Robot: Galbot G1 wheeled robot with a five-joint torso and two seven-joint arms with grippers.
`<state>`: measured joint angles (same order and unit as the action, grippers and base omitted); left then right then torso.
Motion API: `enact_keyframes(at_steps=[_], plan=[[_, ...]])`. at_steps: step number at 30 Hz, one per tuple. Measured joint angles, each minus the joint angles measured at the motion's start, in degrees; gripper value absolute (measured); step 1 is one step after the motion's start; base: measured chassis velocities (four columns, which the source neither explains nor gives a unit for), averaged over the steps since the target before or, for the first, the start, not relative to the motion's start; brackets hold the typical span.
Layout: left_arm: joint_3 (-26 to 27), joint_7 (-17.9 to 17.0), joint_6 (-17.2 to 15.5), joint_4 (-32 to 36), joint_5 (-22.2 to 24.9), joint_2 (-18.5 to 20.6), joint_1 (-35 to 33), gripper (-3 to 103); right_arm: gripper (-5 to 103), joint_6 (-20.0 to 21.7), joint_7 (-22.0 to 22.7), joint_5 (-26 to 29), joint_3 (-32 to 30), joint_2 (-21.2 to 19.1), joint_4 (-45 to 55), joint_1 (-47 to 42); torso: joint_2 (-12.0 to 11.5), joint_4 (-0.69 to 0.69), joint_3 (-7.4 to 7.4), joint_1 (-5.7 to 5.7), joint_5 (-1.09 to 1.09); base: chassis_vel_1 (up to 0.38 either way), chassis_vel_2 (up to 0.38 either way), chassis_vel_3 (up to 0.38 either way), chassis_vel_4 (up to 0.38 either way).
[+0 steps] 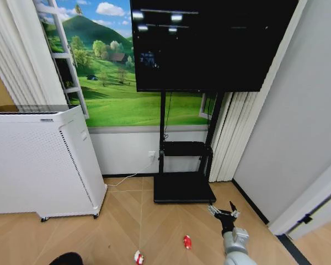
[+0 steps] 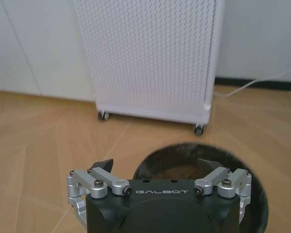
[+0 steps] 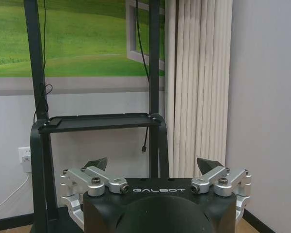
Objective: Pick up the trash bin and place the garbage on the floor into it.
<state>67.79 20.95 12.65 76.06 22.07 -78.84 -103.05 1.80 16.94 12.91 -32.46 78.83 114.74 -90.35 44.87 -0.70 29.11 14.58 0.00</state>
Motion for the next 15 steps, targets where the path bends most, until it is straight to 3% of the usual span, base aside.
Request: enact_keyframes(at_steps=[5,9,15], plan=[[1.44,0.53,5.10,7.95,-3.21,-1.96,-0.56,98,100,0.12,0.04,0.04,0.23,0.29,-0.09,0.11,0.00,0.00,0.00,0.00,0.00,0.000,0.000,0.000,0.000],[1.96,0.57,6.64,12.08,-4.51,-2.73,-1.22,102,100,-0.21,0.07,0.03,0.49,0.57,-0.15,0.18,0.00,0.00,0.00,0.00,0.00,0.000,0.000,0.000,0.000],[1.92,0.44,7.80,18.78,-3.65,-3.87,-2.49,98,100,-2.64,0.07,-0.46,0.57,0.78,-0.58,0.30,0.00,0.00,0.00,0.00,0.01,0.000,0.000,0.000,0.000]])
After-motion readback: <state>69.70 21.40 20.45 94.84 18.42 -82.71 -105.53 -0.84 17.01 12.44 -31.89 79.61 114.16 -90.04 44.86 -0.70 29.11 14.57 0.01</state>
